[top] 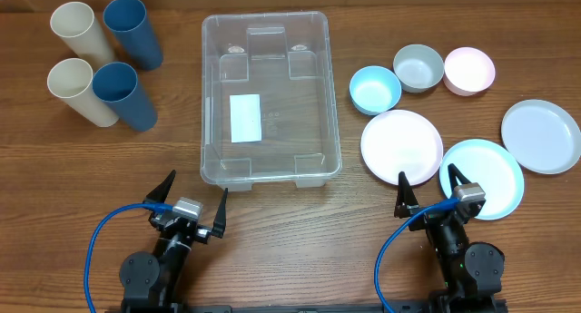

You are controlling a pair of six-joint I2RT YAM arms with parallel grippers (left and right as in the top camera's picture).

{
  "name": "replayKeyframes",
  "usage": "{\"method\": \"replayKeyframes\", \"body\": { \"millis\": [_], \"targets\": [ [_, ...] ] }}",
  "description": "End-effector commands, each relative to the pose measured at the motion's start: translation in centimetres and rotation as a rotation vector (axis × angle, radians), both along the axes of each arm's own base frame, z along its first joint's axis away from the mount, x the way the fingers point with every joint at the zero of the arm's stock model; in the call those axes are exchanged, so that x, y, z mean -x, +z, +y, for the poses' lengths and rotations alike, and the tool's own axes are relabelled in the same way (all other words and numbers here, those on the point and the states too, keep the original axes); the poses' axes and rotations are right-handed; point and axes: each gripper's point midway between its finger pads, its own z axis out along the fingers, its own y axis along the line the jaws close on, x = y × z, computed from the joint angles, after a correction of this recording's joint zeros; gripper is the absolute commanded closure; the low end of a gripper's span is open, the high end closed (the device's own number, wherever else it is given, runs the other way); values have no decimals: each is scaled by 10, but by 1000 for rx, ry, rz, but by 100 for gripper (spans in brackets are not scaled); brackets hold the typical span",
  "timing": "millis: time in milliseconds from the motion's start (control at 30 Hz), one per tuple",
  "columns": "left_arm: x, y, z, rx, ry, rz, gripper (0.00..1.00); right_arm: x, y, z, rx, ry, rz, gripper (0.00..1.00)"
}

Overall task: Pack container
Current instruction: 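Reach the right gripper to the white plate's rim and grasp it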

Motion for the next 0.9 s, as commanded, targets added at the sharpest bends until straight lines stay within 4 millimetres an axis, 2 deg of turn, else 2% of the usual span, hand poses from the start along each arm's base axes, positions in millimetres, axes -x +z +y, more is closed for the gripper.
{"method": "replayKeyframes", "body": {
  "millis": [0, 533, 567, 667, 733, 767, 867],
  "targets": [
    [0, 0, 2, -11, 9, -8, 0, 0, -2, 0, 6, -1, -5, 0],
    [0, 0, 2, -11, 9, -8, 0, 0, -2, 0, 8, -3, -5, 0],
    [0, 0, 2, -11, 9, -8, 0, -2, -1, -9, 7, -57, -8, 0],
    [0, 0, 2, -11, 9, -8, 0, -1, 20, -11, -10, -68, -92, 0],
    [0, 0, 2, -11, 9, -8, 0, 4, 43, -3, -21, -15, -152, 0],
    [0, 0, 2, -11, 9, -8, 0, 6, 50, -1, -20, -5, -152, 0],
    [0, 0, 2, -11, 9, -8, 0, 17, 88, -2, -16, -4, -114, 0]
  ]
}}
